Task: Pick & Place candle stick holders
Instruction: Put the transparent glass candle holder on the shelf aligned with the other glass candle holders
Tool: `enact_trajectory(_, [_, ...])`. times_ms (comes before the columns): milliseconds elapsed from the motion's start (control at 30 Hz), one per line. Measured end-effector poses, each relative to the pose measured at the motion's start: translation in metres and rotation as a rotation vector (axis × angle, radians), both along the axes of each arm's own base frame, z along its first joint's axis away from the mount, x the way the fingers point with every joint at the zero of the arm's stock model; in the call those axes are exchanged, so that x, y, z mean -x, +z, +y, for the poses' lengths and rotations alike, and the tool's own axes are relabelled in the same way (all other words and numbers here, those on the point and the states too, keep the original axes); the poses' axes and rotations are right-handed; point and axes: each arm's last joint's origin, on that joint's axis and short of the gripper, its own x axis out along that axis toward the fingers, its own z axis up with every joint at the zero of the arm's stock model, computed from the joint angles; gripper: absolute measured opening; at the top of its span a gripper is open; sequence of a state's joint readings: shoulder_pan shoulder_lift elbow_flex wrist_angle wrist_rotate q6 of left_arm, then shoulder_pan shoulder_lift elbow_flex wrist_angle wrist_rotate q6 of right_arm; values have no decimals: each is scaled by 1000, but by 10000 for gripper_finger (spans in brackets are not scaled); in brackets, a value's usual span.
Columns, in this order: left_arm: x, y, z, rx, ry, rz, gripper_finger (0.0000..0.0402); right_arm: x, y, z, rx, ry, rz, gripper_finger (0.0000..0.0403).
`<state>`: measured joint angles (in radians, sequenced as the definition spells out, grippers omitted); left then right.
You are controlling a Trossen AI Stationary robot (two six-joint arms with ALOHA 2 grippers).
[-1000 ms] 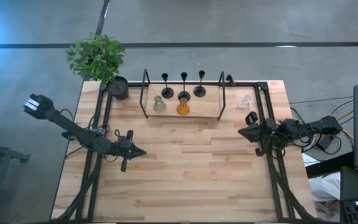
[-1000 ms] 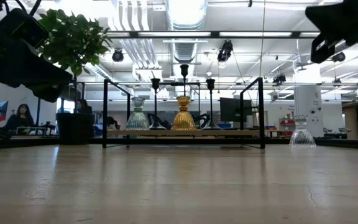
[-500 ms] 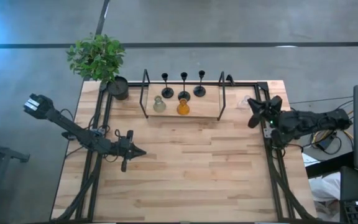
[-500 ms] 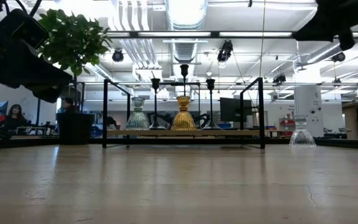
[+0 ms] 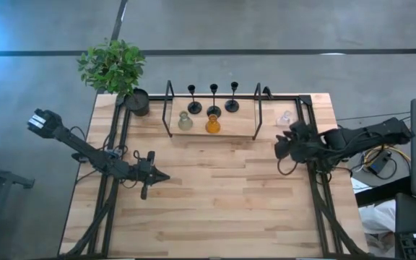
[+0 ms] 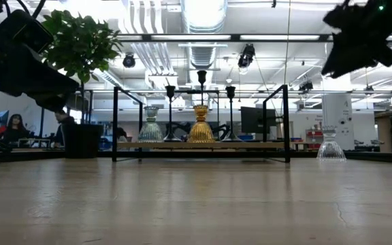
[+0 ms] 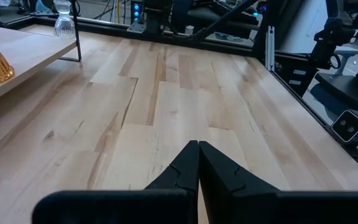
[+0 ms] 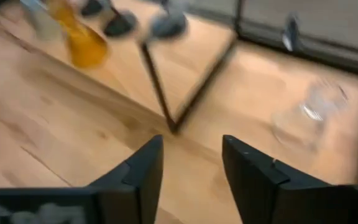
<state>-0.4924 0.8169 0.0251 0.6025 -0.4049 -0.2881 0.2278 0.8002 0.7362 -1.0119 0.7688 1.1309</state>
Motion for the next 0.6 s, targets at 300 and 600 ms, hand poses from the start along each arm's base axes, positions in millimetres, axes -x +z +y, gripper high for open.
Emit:
enact_trajectory(300, [0, 0, 0, -2, 0, 3, 14, 4, -33, 7, 11, -149, -30, 223])
enact_trajectory(600, [0, -1, 0, -7, 0, 13, 14, 1, -90, 9, 45, -246, -196, 281])
